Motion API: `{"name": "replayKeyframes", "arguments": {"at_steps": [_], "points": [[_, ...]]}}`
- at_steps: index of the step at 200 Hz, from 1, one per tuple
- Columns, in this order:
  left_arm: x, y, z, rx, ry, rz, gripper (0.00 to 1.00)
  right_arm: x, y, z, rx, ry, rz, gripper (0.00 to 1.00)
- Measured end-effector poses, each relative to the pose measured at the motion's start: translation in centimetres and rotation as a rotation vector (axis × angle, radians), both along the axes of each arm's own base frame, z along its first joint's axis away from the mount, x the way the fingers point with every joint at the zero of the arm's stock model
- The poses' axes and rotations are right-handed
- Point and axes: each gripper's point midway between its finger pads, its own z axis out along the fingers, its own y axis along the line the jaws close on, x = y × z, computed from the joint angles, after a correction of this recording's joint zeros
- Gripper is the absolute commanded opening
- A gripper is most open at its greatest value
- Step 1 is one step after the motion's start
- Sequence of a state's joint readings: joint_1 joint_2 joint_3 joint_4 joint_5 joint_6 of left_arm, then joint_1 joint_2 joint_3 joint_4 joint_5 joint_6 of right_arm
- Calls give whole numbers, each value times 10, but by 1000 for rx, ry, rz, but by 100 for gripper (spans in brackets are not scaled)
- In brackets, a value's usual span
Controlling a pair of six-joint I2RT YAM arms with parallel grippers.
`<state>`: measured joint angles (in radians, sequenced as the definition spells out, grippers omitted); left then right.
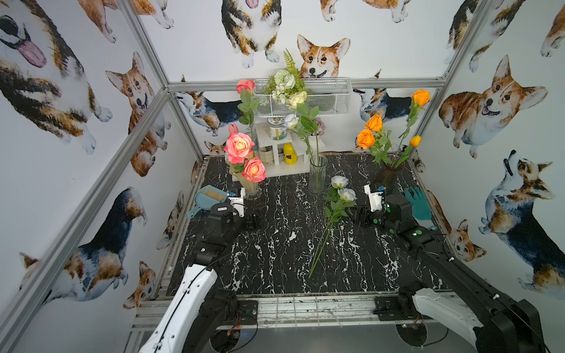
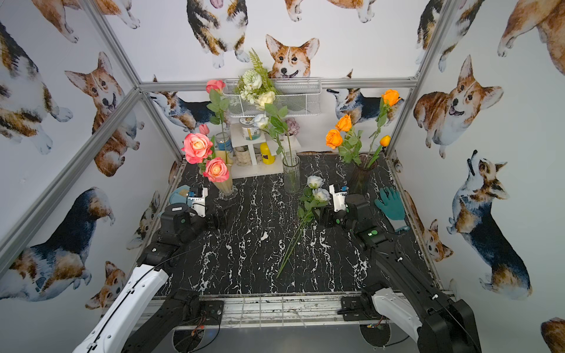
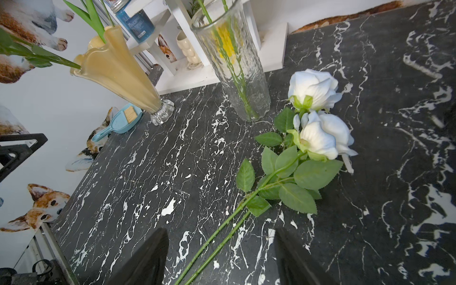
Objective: Arrange the flowers in different vases according to their variety
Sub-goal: Pick up the flower at the center of the board.
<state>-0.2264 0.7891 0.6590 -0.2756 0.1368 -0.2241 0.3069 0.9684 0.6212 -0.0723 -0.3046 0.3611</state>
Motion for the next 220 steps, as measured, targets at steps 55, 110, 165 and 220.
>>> {"name": "replayKeyframes", "arguments": {"at_steps": [55, 110, 165, 220], "points": [[-7, -37, -33, 52, 129, -130, 94, 0, 2, -13, 6, 56, -1, 72], [-12, -59, -56, 83, 213, -205, 86, -3, 2, -34, 11, 128, -11, 72], [-27, -101, -86, 110, 318, -323, 77, -5, -1, -44, -5, 169, -24, 73], [-25, -157, -98, 136, 373, -437, 80, -7, -10, -51, -34, 186, -63, 73]]}}
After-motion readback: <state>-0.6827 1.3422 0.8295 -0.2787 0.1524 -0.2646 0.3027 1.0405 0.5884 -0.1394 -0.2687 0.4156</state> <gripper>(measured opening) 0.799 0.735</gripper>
